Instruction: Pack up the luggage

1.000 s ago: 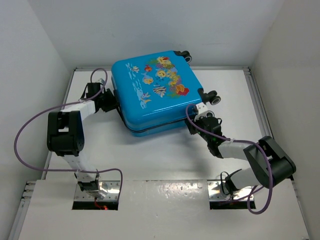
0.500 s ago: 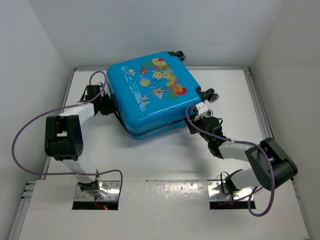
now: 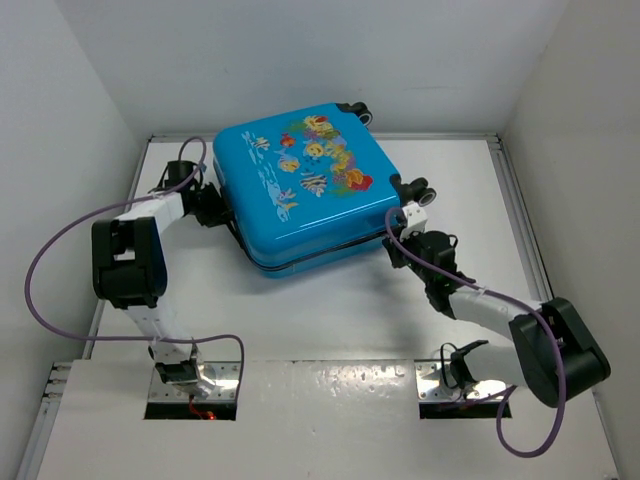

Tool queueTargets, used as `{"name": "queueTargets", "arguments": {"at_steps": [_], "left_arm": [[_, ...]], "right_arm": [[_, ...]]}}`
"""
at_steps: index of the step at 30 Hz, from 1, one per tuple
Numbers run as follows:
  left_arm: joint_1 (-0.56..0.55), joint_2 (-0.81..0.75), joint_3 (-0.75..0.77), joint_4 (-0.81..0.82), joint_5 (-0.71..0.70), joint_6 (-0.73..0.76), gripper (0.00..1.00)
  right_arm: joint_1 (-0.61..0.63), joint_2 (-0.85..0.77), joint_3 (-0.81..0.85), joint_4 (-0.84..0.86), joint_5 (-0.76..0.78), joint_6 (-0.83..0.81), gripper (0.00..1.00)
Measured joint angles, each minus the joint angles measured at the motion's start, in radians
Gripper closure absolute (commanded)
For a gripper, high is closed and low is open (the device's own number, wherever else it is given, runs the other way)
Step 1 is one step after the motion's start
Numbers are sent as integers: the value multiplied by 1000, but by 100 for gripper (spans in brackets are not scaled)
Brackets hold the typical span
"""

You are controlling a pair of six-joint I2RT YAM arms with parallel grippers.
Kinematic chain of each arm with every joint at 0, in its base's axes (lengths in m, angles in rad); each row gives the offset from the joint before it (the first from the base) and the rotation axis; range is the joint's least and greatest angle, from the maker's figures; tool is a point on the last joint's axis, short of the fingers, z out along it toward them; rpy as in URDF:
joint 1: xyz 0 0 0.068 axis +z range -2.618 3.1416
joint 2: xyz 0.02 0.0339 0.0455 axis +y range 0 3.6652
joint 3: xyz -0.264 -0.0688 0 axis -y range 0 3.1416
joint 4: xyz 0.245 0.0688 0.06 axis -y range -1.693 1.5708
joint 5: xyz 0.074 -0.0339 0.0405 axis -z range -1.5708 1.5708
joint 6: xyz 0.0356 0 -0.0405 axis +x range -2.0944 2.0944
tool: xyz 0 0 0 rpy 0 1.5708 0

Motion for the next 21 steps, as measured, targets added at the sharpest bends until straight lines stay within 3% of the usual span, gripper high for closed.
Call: {"name": "queueTargets", "arguments": {"at_steps": [9,21], "left_arm": [[43,55,73,-59,43,40,100],[78,180,243,-199,153,137,100]], "right_arm": [[-107,-32,5,-53,5,-10,100],[-285,92,61,6,-209,127,100]]}}
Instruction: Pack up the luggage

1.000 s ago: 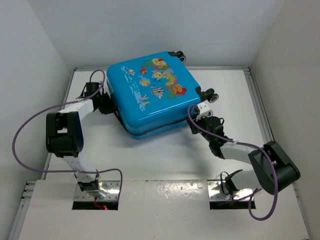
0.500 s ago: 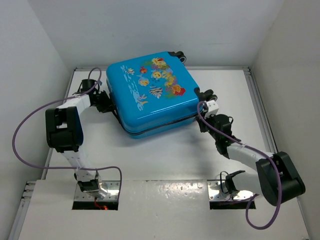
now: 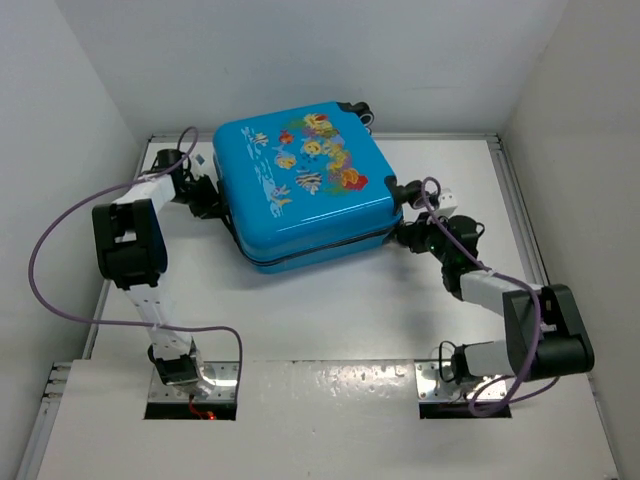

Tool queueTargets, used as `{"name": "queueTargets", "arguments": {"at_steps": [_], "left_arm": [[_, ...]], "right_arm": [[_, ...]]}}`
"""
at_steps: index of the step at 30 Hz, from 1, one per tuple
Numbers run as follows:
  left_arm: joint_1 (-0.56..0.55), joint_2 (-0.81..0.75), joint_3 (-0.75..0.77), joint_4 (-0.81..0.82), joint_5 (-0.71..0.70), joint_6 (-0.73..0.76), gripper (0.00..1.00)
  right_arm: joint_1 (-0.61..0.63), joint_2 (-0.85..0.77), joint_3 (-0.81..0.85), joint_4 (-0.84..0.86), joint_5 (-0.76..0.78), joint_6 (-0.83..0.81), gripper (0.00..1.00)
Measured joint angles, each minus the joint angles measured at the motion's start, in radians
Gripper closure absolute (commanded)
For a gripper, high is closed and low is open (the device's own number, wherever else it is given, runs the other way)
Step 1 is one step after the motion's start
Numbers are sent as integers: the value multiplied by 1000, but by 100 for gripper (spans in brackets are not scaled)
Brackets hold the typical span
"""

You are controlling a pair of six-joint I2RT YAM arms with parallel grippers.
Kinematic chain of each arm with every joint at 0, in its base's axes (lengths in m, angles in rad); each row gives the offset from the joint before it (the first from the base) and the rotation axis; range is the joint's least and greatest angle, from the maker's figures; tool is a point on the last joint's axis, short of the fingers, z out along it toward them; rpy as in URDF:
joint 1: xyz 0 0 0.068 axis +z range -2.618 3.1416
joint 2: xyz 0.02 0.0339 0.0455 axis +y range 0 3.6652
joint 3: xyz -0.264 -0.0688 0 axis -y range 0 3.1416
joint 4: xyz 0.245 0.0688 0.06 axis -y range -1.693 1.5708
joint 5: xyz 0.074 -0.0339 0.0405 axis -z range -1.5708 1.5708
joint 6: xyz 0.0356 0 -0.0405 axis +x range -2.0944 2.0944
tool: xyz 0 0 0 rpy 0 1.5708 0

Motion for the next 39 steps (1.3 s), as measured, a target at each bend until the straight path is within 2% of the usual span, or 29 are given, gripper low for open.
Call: {"name": "queueTargets", "arguments": {"at_steps": [8,12,16,22,32,39], "left_arm": [[2,81,126,-72,39,62,100],[2,107,168,-96,34,88,100],[1,120,189,-108,27,102,100],[-16,142,225,-125,5,104,100],[-32,192,312,-131,-43,104,100],[-39,203,338,-151,-70,100,100]], "right_arm": [[-148,154,85,61,-309,42,100],[-188,242,142,90,-400,18,100],[-235,393,269,121,-493,-3,100],[-249,573,492,120,-518,-16,100],[-246,808,850,-10,-560,11,100],[-227,972,1100,-68,-644,44,100]]}}
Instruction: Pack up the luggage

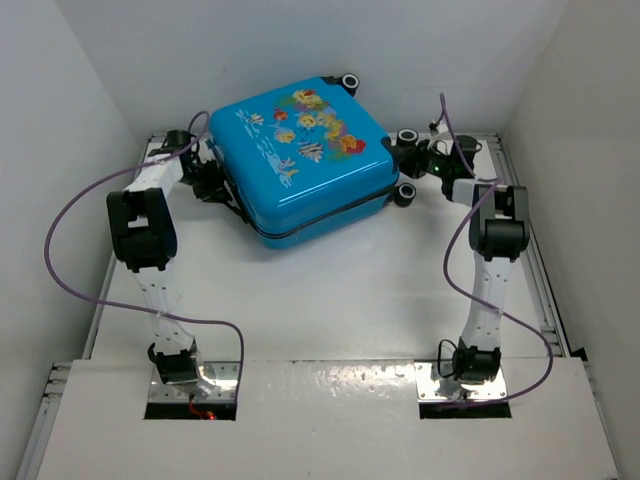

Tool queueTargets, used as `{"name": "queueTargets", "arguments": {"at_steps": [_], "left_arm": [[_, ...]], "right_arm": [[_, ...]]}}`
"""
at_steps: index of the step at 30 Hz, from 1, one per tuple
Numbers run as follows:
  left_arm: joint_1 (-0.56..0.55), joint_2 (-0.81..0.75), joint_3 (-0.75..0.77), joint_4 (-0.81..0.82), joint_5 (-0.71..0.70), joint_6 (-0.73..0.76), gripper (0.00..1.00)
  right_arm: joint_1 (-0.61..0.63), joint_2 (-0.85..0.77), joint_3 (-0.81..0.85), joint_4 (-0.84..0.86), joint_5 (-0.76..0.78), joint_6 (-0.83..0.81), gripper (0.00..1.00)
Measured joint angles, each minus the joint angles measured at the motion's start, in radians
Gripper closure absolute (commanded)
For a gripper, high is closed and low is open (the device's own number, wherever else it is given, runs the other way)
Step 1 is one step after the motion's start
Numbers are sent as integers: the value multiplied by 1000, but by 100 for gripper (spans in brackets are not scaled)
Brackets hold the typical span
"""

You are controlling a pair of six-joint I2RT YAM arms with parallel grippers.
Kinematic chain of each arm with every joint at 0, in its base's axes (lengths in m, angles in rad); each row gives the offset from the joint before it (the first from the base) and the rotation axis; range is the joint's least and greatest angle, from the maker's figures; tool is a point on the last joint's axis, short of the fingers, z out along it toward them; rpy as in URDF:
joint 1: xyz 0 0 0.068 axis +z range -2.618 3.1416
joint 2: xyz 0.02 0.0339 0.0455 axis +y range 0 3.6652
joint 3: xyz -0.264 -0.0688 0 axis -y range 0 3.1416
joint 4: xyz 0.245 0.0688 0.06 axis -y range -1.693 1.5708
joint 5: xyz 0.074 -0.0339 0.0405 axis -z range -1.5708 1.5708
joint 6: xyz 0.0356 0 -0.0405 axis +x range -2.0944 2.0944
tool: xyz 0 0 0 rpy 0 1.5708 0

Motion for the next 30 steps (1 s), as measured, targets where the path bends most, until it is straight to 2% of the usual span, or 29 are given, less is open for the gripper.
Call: {"name": "queueTargets", "arguments": {"at_steps": [7,12,14,15,17,18,19,20,22,23,25,26,30], "left_arm": [[-2,20,39,-8,-43,8,100],[-13,24,53,-4,-95,6,100],[-18,28,61,5,-116,8,100],[-22,29,64,13,-130,8,86],[-28,32,72,27,-158,13,65],[-31,32,73,40,-171,21,58],[-33,34,74,51,-190,32,39],[-34,38,75,64,-215,49,32],[-28,48,75,97,-249,53,22],[-26,49,75,113,-259,54,11],[-27,48,68,143,-285,52,5],[-27,47,60,163,-291,51,0],[-37,16,10,228,-309,50,0]], "right_arm": [[45,229,367,-50,-52,35,100],[104,440,715,-62,48,37,100],[126,479,758,-31,99,33,100],[136,484,754,-6,126,32,97],[145,484,739,31,160,34,88],[148,481,723,54,179,38,76],[151,467,683,80,209,45,69],[154,452,645,90,280,47,61],[139,412,536,104,364,59,44],[127,389,476,105,391,65,42],[103,327,342,116,419,77,35],[91,288,270,117,422,84,35],[67,85,-10,170,398,101,34]]}}
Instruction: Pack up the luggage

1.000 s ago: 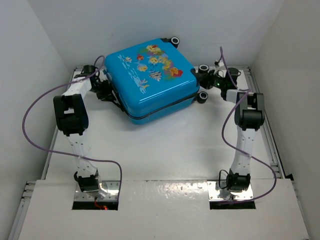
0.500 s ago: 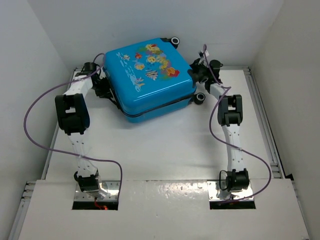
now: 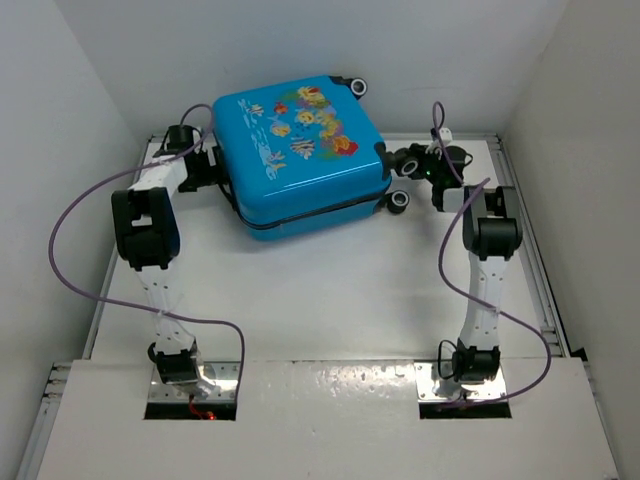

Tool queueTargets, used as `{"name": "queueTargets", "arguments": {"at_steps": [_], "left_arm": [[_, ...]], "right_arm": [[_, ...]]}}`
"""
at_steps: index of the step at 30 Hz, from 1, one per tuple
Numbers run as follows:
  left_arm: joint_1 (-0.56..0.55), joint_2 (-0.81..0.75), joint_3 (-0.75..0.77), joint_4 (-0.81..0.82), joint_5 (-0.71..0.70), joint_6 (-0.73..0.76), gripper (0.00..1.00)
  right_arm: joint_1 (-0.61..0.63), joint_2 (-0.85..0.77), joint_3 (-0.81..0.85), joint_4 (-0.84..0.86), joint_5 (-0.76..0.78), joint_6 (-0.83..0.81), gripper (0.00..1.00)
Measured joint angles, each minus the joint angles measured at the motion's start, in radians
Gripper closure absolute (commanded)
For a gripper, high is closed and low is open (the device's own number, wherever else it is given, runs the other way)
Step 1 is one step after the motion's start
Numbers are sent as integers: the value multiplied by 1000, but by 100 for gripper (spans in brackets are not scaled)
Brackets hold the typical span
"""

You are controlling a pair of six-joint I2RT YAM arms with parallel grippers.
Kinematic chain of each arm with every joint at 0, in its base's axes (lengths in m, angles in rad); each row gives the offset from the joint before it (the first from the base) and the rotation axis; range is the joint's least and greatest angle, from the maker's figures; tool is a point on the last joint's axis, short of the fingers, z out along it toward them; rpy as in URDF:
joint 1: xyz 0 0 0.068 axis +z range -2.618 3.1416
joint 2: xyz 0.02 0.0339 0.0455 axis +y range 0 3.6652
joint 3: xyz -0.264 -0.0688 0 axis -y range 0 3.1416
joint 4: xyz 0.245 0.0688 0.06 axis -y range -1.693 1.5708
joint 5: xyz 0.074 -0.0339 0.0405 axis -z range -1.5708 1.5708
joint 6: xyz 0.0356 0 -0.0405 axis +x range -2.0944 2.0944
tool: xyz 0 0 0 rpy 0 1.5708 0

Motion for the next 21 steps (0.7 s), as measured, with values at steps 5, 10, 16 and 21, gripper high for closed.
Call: {"name": "queueTargets", "arguments": {"at_steps": [5,10,16,21], "left_arm": [[-12,-29,-47,91,-4,20,0],[-27,-115,-218,252,92,32,0],[2,-231,-386,303,259,-33,2],[80,-300,-391,468,455,-220,3]], "right_arm": [[24,-240,-259,94,-24,12,34],[81,-415,-474,160,-55,-30,34],[82,-535,-611,124,-38,-119,33],[78,-576,-633,87,-15,-179,33]]}}
